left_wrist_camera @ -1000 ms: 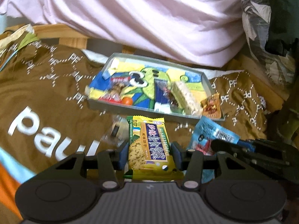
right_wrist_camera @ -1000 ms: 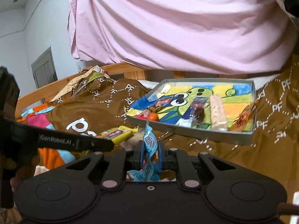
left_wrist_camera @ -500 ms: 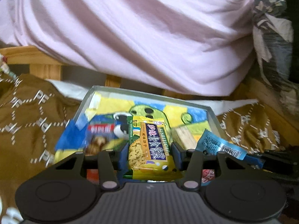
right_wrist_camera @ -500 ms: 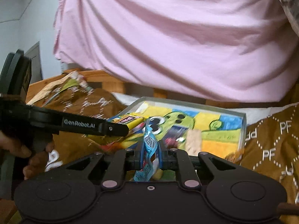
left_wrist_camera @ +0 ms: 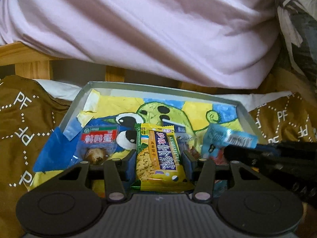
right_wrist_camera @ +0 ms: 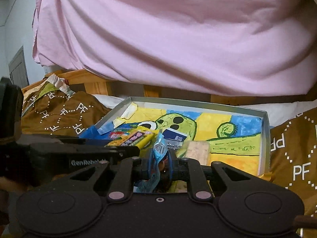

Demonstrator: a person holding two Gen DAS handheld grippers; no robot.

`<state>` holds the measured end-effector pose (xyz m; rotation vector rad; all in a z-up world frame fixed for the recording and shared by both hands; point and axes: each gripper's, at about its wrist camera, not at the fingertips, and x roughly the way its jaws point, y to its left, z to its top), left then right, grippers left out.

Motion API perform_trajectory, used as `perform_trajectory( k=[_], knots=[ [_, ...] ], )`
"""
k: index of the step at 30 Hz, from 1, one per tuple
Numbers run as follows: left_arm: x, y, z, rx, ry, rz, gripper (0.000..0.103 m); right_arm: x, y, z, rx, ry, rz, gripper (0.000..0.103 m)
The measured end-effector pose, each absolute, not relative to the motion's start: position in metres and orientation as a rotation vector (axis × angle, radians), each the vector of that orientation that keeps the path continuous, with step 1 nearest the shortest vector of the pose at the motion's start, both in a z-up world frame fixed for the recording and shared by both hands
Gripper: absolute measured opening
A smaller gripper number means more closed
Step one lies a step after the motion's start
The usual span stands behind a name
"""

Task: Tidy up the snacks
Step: 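Lower both items into the tray and open both tools to release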

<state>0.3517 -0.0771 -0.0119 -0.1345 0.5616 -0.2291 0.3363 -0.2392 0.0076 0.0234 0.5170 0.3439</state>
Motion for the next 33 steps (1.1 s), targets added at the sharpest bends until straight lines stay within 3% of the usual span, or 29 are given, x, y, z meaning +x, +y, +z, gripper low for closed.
perform_trajectory(
  k=[8, 19, 26, 33],
  knots=[
    [0.356, -0.075, -0.02, -0.155, 0.637, -0.205, 0.053, 0.336, -0.246, 0.003, 0.027, 0.525, 0.288, 0.022],
    [0.349, -0.07, -0.016, -0.173, 0.648, -0.187, 0.058, 0.332, -0.24, -0.005, -0.033, 0.534, 0.265, 0.046],
    [0.333, -0.066, -0.001, -0.185, 0.586, -0.177, 0.076, 0.32, -0.245, 0.004, -0.028, 0.493, 0.254, 0.059],
    [0.3, -0.06, 0.024, -0.184, 0.477, -0.145, 0.097, 0.293, -0.247, 0.025, 0.003, 0.418, 0.225, 0.081]
  ],
)
